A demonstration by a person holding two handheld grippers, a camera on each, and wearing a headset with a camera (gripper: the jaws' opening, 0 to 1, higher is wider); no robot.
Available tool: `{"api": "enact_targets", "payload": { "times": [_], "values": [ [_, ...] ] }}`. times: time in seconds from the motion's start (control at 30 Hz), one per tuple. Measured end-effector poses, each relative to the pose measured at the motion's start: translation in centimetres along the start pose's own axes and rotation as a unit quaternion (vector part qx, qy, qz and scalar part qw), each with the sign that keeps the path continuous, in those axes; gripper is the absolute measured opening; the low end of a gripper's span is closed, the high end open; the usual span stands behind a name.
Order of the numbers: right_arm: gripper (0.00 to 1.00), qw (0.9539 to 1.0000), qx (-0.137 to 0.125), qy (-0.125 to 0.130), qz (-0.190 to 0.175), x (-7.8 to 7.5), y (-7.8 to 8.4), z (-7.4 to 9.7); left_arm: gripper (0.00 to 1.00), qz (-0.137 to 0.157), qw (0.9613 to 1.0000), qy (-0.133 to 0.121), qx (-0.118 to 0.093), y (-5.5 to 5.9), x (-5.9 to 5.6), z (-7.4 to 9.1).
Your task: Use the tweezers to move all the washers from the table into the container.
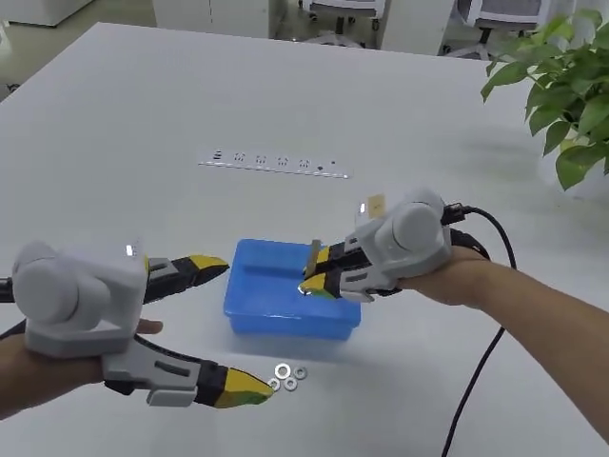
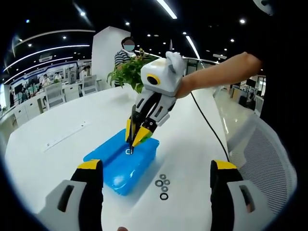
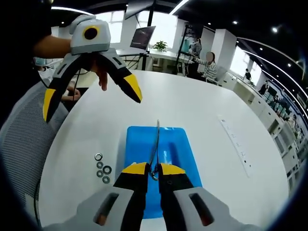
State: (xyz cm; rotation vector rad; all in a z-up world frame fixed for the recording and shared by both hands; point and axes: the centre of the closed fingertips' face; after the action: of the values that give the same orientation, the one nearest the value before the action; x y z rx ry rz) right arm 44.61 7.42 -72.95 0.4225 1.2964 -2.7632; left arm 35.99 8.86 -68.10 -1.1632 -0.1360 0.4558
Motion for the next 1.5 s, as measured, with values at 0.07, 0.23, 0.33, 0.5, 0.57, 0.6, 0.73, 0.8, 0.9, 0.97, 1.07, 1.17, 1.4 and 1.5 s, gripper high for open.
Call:
{"api": "enact_targets", "payload": {
  "times": [0.07,0.23,0.33,0.5,0.57,0.6,0.73,0.8,0.9,0.97,1.07,1.17,1.4,1.5],
  "values": [
    [0.09,1.0,0.003,-0.002,-0.001,-0.1,0.3,-0.3,0.97,-0.002,1.0,-0.001,-0.002,-0.1,0.2,0.0],
    [0.09,0.9999,0.009,-0.01,-0.006,0.0,0.9,-1.0,0.95,-0.003,1.0,-0.001,-0.002,-0.3,0.7,-0.1],
    [0.09,0.9998,0.012,-0.014,-0.007,0.1,1.1,-1.4,0.94,-0.004,1.0,-0.002,-0.004,-0.6,1.0,-0.2],
    [0.09,0.9996,0.017,-0.02,-0.01,0.1,1.5,-1.8,0.87,-0.017,0.9997,-0.012,-0.009,-1.4,2.0,-0.5],
    [0.09,0.9995,0.018,-0.022,-0.01,0.3,1.6,-1.8,0.82,-0.02,0.9997,-0.011,-0.01,-1.6,2.2,-0.6],
    [0.09,0.9995,0.019,-0.024,-0.009,0.4,1.7,-1.9,0.81,-0.02,0.9997,-0.009,-0.01,-1.7,2.3,-0.7],
    [0.09,0.9994,0.02,-0.028,-0.01,0.5,1.8,-2.1,0.74,-0.022,0.9997,-0.004,-0.006,-1.8,2.8,-1.2],
    [0.09,0.9993,0.021,-0.03,-0.01,0.5,2.0,-2.2,0.7,-0.023,0.9997,-0.002,-0.003,-1.8,2.9,-1.4],
    [0.1,0.9992,0.022,-0.031,-0.01,0.6,2.1,-2.3,0.65,-0.03,0.9995,-0.001,0.003,-1.9,3.3,-1.8],
    [0.1,0.9992,0.023,-0.032,-0.011,0.7,2.3,-2.3,0.62,-0.032,0.9995,0.003,0.003,-2.1,3.5,-2.2],
    [0.1,0.9991,0.024,-0.034,-0.012,0.9,2.5,-2.4,0.56,-0.043,0.999,0.005,0.005,-2.4,4.0,-2.7],
    [0.1,0.999,0.024,-0.036,-0.011,0.9,2.7,-2.4,0.49,-0.051,0.9986,0.008,0.009,-2.7,4.4,-3.2],
    [0.1,0.999,0.022,-0.037,-0.013,0.9,2.7,-2.4,0.34,-0.073,0.9969,0.014,0.027,-2.9,5.3,-4.5],
    [0.1,0.999,0.02,-0.037,-0.013,0.8,2.7,-2.4,0.27,-0.082,0.9959,0.017,0.033,-2.9,5.7,-5.1]
  ]
}}
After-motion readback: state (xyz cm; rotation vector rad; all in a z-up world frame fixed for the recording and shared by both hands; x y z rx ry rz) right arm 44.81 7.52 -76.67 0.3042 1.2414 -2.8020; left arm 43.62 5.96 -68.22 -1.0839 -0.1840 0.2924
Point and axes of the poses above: the centre of the closed fingertips' face, and the gripper's own axes: z roughly backward along the fingers, x roughly to its left, y roughly out of its underside, and after that the axes turned 11 degrees about y, right-handed
